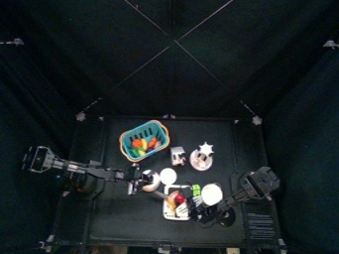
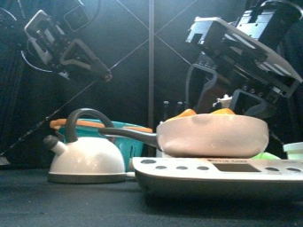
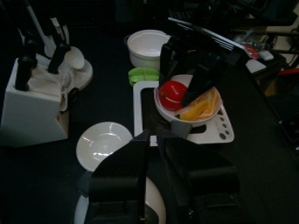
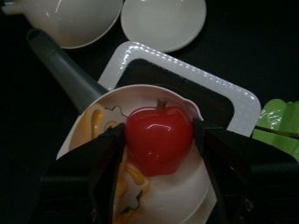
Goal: Grab apple
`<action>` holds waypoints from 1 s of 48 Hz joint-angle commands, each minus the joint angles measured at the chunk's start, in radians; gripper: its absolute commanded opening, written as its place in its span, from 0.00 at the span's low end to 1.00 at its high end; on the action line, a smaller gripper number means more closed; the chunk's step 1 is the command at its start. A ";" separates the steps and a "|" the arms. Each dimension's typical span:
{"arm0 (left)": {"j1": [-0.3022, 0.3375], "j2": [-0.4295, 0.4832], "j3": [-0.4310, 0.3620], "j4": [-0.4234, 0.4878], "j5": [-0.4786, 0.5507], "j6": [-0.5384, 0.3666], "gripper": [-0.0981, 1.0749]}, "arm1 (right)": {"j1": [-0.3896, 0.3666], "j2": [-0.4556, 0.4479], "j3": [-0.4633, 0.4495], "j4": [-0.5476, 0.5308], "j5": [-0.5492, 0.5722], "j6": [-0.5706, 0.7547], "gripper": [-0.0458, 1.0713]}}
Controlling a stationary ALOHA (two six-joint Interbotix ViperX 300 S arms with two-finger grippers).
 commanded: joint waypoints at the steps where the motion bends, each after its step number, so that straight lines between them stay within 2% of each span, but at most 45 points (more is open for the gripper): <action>1: 0.005 -0.002 -0.011 0.000 -0.008 0.000 0.59 | -0.005 -0.035 -0.018 -0.020 0.012 -0.006 0.69; 10: 0.005 -0.002 -0.009 0.000 -0.008 0.000 0.59 | -0.003 -0.066 -0.034 -0.038 0.043 -0.089 0.69; 19: 0.005 -0.002 -0.009 0.000 -0.008 -0.002 0.59 | 0.000 -0.069 -0.074 -0.032 0.124 -0.186 0.69; 48: 0.005 -0.002 -0.008 0.000 -0.008 -0.002 0.59 | 0.011 -0.115 -0.063 -0.031 0.175 -0.199 0.69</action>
